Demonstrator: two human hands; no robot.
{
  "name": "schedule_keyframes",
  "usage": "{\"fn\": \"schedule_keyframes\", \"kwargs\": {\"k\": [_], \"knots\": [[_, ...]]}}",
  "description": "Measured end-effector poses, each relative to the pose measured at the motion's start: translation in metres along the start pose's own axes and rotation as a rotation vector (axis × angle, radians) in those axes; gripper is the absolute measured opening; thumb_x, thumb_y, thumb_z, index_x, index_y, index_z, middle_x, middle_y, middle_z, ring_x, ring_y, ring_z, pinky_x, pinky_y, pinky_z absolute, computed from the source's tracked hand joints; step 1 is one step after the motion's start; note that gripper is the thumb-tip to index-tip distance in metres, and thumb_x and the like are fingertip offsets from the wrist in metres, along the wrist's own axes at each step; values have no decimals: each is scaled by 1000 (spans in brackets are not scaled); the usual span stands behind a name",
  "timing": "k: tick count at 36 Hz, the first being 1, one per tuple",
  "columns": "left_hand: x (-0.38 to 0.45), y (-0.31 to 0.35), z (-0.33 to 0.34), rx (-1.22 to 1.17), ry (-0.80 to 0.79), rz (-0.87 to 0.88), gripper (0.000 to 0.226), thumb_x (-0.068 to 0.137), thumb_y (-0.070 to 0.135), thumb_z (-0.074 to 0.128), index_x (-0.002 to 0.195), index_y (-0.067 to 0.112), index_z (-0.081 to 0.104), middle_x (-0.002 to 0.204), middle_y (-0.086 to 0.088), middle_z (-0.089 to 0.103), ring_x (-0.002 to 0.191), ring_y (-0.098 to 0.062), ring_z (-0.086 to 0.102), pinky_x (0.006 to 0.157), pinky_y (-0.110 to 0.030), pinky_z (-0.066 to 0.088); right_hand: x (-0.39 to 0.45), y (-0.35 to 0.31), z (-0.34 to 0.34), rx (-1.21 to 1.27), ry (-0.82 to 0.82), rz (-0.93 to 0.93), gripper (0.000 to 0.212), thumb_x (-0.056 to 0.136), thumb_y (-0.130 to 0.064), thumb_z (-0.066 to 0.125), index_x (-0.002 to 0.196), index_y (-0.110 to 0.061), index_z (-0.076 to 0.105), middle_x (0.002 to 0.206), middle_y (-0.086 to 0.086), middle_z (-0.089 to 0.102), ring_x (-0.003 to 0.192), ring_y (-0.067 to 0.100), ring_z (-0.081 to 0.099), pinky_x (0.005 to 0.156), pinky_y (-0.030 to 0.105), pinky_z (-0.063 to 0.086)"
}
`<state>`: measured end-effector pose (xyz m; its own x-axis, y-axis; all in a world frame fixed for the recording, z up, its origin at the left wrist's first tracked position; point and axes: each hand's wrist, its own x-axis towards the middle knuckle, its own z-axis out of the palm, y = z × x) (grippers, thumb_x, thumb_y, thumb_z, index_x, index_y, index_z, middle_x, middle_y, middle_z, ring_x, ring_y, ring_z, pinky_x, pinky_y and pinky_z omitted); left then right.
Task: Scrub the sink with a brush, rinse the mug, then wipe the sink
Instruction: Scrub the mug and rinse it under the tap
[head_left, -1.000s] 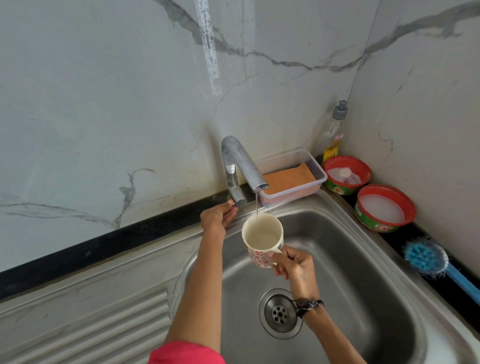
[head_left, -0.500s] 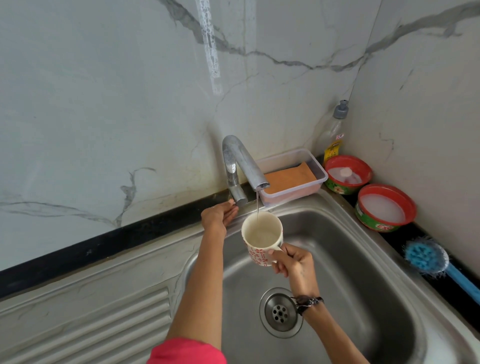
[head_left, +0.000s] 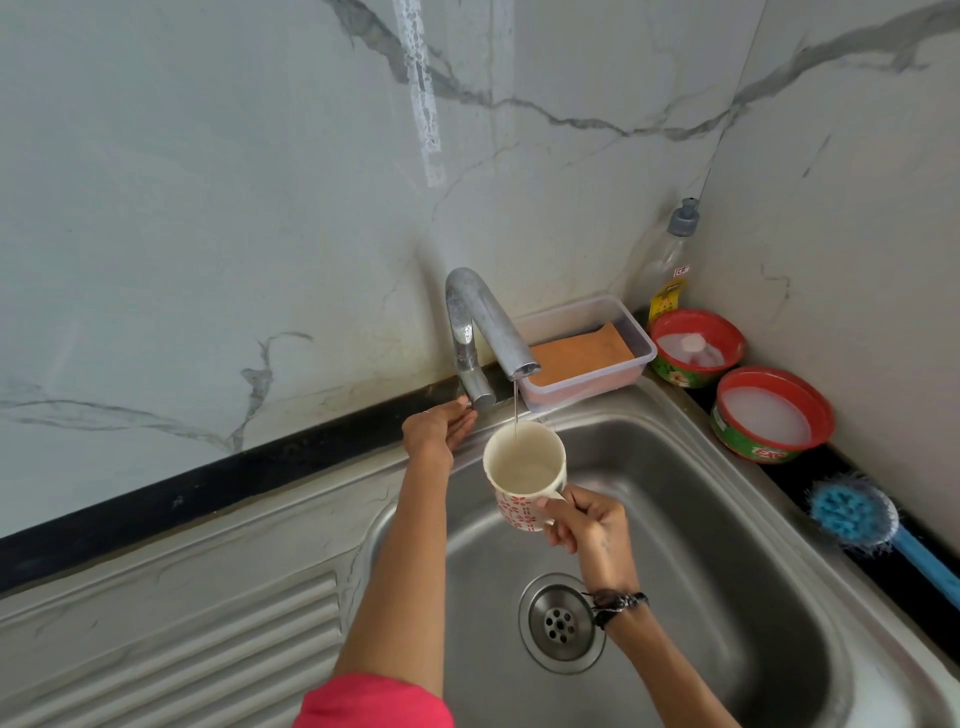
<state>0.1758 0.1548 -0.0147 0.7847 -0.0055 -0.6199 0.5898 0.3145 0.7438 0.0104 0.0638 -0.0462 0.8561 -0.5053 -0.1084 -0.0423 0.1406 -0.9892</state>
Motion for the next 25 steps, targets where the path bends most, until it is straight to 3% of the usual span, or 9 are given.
{"fn": "schedule_keyframes", "kwargs": {"k": [6, 11, 15, 25], "knots": [[-1, 1, 0, -9, -4, -1, 24, 81, -5, 65, 104, -12, 61, 76, -15, 64, 68, -19, 64, 57, -22, 56, -1, -1, 1, 18, 2, 17, 36, 60, -24, 66, 34, -19, 42, 37, -4, 38, 45, 17, 36, 52, 26, 30], [-1, 0, 0, -13, -3, 9, 26, 81, -5, 65, 106, -12, 61, 77, -15, 65, 69, -19, 64, 59, -23, 56, -2, -3, 1, 29, -11, 32, 35, 53, -35, 68, 35, -19, 42, 37, -4, 38, 44, 15, 35, 51, 26, 30], [-2, 0, 0, -21, -8, 10, 26, 81, -6, 64, 107, -13, 61, 74, -15, 64, 67, -19, 63, 57, -22, 56, -2, -3, 2, 46, -8, 35, 36, 62, -20, 65, 34, -19, 42, 37, -5, 38, 41, 13, 35, 51, 27, 29], [-3, -1, 0, -17, -8, 11, 27, 81, -5, 65, 106, -13, 61, 77, -16, 64, 70, -20, 64, 58, -23, 56, -3, -1, 1, 67, -11, 68, 35, 60, -21, 67, 36, -19, 42, 37, -4, 37, 38, 9, 35, 57, 32, 31]]}}
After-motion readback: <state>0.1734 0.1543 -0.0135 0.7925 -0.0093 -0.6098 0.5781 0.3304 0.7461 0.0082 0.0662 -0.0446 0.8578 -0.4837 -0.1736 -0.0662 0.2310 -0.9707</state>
